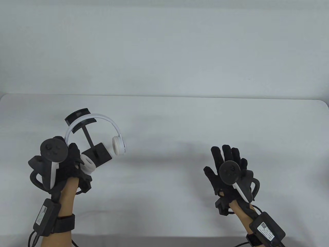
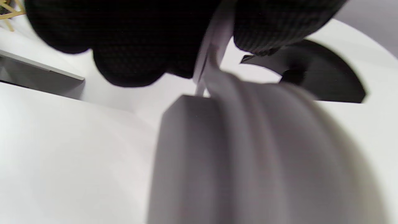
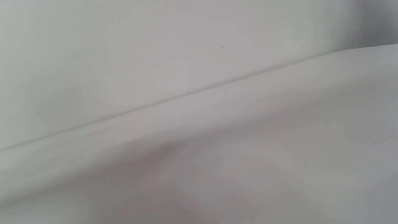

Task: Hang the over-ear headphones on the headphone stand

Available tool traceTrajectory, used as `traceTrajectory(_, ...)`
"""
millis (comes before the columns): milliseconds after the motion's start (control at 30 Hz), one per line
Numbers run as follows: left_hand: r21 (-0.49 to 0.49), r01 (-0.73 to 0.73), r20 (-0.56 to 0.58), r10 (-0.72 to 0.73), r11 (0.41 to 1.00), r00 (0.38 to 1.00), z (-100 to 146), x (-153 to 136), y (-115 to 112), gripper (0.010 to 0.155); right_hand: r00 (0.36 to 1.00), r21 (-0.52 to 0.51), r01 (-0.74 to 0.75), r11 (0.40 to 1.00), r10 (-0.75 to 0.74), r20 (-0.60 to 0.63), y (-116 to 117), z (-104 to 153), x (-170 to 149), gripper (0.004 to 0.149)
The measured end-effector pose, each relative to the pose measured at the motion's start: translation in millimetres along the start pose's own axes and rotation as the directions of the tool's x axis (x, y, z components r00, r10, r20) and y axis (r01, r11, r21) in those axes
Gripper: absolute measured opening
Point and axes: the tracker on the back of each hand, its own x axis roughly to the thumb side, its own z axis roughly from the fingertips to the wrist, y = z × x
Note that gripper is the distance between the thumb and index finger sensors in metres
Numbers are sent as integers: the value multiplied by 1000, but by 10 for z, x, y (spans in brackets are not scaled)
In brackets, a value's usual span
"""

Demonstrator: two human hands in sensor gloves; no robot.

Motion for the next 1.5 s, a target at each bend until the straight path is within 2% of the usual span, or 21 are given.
traceTrajectory(167,-36,-22,-73,20,999,997,-236,-67,-121,57,1000,6,-3,1000,3,-9,8,-12,-14,77)
traceTrajectory(400,-26,-23,-131,19,999,991,-369,-119,-233,57,1000,3,2,1000,-2,-19,-2,-20,-38,77)
traceTrajectory(667,-34,-37,-150,32,999,988,-418,-119,-317,57,1000,3,6,1000,-6,-22,-5,-26,-50,77)
traceTrajectory(1167,-63,-100,-210,85,993,974,-490,-151,-323,56,999,10,3,1000,-2,-35,8,-48,-63,77)
traceTrajectory(1300,-65,-118,-199,103,991,975,-480,-156,-330,59,999,9,4,1000,-4,-34,8,-44,-59,77)
traceTrajectory(1500,-85,-137,-156,122,987,980,-429,-147,-302,72,999,3,11,1000,-10,-33,-2,-41,-63,77)
